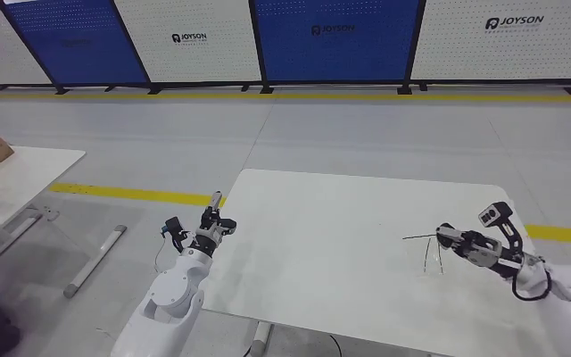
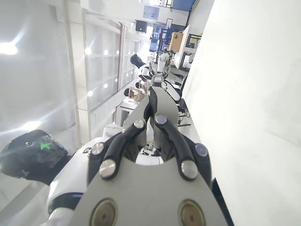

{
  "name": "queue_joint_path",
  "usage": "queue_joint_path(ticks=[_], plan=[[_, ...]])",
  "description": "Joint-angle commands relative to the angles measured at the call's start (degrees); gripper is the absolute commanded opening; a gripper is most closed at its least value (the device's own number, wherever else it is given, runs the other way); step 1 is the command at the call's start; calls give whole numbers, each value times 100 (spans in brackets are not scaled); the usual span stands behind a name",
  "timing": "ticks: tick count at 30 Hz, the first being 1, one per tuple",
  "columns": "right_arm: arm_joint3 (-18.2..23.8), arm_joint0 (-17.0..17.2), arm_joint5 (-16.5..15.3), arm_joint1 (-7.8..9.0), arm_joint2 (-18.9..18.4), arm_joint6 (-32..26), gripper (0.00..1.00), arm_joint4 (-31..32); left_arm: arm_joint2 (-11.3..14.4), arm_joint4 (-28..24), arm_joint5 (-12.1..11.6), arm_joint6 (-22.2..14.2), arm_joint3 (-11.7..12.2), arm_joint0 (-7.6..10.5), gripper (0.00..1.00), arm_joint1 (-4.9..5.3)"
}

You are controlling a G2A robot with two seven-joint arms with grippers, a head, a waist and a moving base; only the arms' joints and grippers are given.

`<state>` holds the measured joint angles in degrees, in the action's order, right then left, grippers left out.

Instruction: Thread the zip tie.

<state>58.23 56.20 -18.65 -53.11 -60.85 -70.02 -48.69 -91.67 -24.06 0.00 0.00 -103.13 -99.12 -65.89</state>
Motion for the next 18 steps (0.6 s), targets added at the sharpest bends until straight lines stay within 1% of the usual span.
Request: queue_joint_path(ticks=[1, 11, 12, 15, 16, 18], plan=[[185, 33, 18, -17, 36, 321, 0, 152, 0, 0, 0, 0, 0, 0, 100, 0], [185, 33, 18, -17, 36, 321, 0, 152, -1, 20, -12, 6, -1, 6, 100, 0], [185, 33, 18, -17, 36, 321, 0, 152, 17, 220, -137, 64, -27, 5, 100, -3], [185, 33, 18, -17, 36, 321, 0, 152, 217, 610, -366, 210, -216, -93, 100, -28], [185, 33, 18, -17, 36, 321, 0, 152, 356, 861, -440, 245, -299, -128, 100, -38], [185, 33, 18, -17, 36, 321, 0, 152, 581, 1139, -488, 277, -346, -140, 100, -57]])
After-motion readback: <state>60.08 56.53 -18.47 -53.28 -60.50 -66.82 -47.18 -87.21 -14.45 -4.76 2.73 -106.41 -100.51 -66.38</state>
